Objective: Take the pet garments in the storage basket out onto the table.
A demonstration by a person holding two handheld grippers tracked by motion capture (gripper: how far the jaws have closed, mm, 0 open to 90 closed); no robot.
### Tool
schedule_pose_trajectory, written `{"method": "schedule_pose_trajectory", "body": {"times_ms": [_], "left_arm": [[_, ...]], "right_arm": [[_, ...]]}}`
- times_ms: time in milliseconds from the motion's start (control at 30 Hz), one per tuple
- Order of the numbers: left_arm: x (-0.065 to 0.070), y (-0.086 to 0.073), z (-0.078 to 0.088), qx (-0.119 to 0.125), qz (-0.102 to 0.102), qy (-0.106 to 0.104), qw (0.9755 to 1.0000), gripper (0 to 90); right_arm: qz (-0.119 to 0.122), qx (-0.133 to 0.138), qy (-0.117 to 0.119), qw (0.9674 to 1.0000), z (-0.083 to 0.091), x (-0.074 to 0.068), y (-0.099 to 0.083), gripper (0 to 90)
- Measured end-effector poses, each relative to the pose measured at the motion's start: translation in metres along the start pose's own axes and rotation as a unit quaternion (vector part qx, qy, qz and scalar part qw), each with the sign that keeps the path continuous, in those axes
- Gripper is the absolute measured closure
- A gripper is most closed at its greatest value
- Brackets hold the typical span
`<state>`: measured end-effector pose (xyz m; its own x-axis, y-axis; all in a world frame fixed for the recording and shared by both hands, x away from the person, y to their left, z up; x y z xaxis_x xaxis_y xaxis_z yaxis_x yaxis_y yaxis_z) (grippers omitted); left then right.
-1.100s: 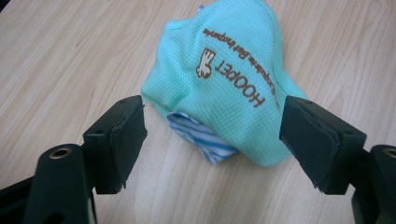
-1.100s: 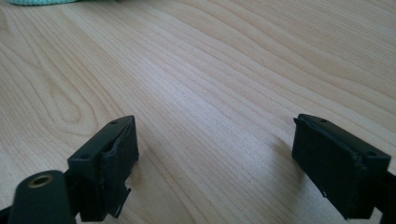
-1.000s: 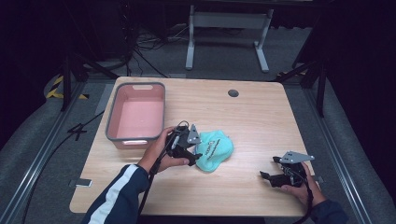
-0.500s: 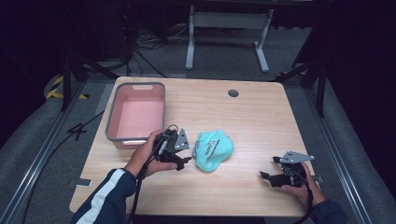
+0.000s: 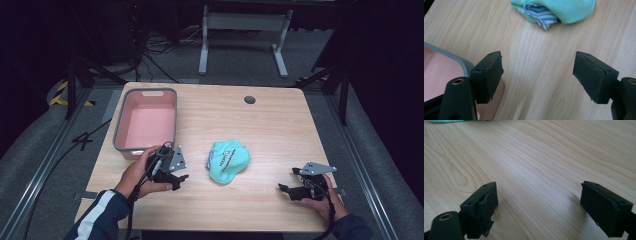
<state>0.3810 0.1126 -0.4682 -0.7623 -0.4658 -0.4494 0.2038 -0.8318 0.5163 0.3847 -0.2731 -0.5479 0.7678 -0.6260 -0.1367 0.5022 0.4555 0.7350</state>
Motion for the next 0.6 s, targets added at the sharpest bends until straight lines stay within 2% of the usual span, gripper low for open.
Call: {"method": "schedule_pose_trajectory", "body": {"times_ms": [200,267,400,533,600], "left_arm": [[-0.002,-0.022,0.004,-0.013,0.005,0.009,0.9999,23.7],[-0.002,-0.025,0.004,-0.014,0.007,0.009,0.9998,23.6],[-0.006,-0.045,0.006,-0.027,0.015,0.017,0.9994,23.7],[-0.007,-0.056,0.007,-0.033,0.020,0.017,0.9991,23.7],[-0.008,-0.068,0.009,-0.040,0.023,0.014,0.9988,23.6]], "right_arm": [[-0.001,0.000,-0.001,1.0000,0.000,0.000,0.000,15.0],[-0.001,0.000,-0.001,1.0000,0.000,0.000,0.000,15.0],[-0.001,0.000,-0.002,1.0000,0.000,0.000,0.000,15.0],[-0.001,0.000,-0.002,1.0000,0.000,0.000,0.000,15.0],[-0.001,0.000,-0.002,1.0000,0.000,0.000,0.000,15.0]]}}
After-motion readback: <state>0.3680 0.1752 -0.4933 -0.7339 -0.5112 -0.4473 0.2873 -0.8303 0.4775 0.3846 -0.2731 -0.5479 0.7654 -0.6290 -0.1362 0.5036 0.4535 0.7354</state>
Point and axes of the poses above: each handheld gripper's, and its own axes: z roughly backward along the jaws, y roughly out of its top, x roughly to its right, the point moved 9 cm from there along -z, roughly forward along the jaws, and after that the axes turned 11 degrees about y, right-handed, at the moved point
